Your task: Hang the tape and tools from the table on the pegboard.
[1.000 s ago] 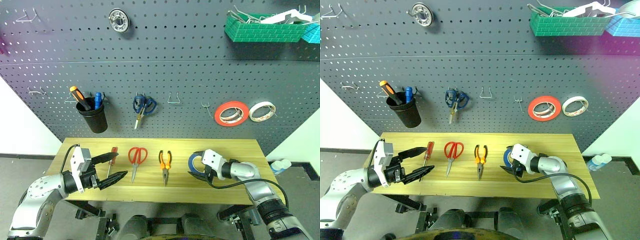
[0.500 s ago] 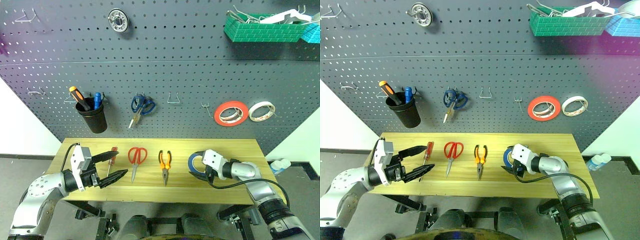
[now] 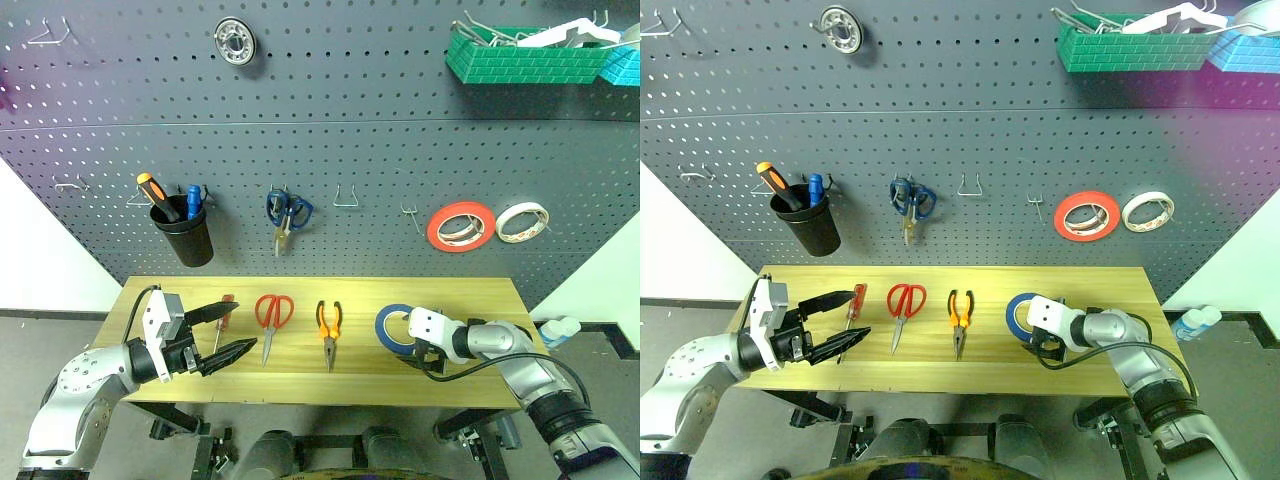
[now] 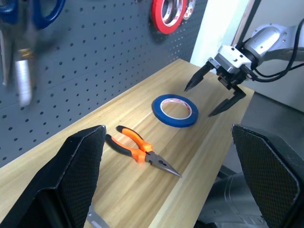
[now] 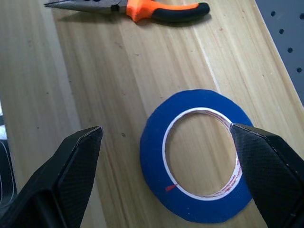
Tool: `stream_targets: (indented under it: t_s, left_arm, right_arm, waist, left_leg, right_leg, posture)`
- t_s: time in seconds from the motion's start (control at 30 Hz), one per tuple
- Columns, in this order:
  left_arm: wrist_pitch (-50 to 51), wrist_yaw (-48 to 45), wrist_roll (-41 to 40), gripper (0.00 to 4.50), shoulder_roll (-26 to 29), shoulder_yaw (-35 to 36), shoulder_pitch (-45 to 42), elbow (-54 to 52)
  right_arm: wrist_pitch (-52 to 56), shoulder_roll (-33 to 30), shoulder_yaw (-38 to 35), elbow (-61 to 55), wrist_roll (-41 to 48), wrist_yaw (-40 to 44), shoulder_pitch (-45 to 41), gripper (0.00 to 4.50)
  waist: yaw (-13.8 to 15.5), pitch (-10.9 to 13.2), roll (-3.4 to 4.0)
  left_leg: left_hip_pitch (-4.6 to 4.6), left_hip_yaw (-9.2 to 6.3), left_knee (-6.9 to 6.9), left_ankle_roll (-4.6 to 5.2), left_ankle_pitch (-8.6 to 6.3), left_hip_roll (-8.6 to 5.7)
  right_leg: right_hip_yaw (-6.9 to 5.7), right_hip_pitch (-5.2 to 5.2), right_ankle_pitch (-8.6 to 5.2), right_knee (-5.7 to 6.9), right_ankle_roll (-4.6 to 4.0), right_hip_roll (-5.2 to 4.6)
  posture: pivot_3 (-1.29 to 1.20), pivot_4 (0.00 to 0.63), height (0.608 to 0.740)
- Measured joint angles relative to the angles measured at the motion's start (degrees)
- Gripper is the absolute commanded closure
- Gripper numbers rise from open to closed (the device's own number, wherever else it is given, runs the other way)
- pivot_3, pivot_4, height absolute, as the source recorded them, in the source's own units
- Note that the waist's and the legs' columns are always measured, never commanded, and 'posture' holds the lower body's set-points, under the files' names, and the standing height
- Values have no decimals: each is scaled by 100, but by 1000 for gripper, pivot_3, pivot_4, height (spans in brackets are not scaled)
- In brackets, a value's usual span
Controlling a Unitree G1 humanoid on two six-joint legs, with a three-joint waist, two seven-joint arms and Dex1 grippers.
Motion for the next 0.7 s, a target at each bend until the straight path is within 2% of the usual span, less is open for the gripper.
stream_targets:
  t_s: [0.1,0.27,0.7]
  left_arm:
    - [3,10,0,75,0,0,0,-5]
    - [3,90,0,75,0,1,21,-63]
    - [-32,361,-4,75,-15,63,149,-152]
  right_arm:
    - [-12,6,29,-18,-52,-51,-1,0]
    - [27,8,31,-44,-55,-95,7,0]
    - [303,-11,22,-357,-37,-174,318,0]
  waist:
    - [6,0,-1]
    - [7,17,-7]
    - [-9,385,-33]
  left_leg:
    - [-1,0,0,0,0,0]
    - [0,0,1,0,0,0]
    - [-22,0,0,0,0,3]
  right_leg:
    - [0,0,0,-1,1,-1]
    - [0,1,-3,-1,-4,-1]
    - [0,-17,-9,-4,-16,-9]
  posture:
    - [-25,0,734]
    - [-25,42,734]
    - [-29,134,734]
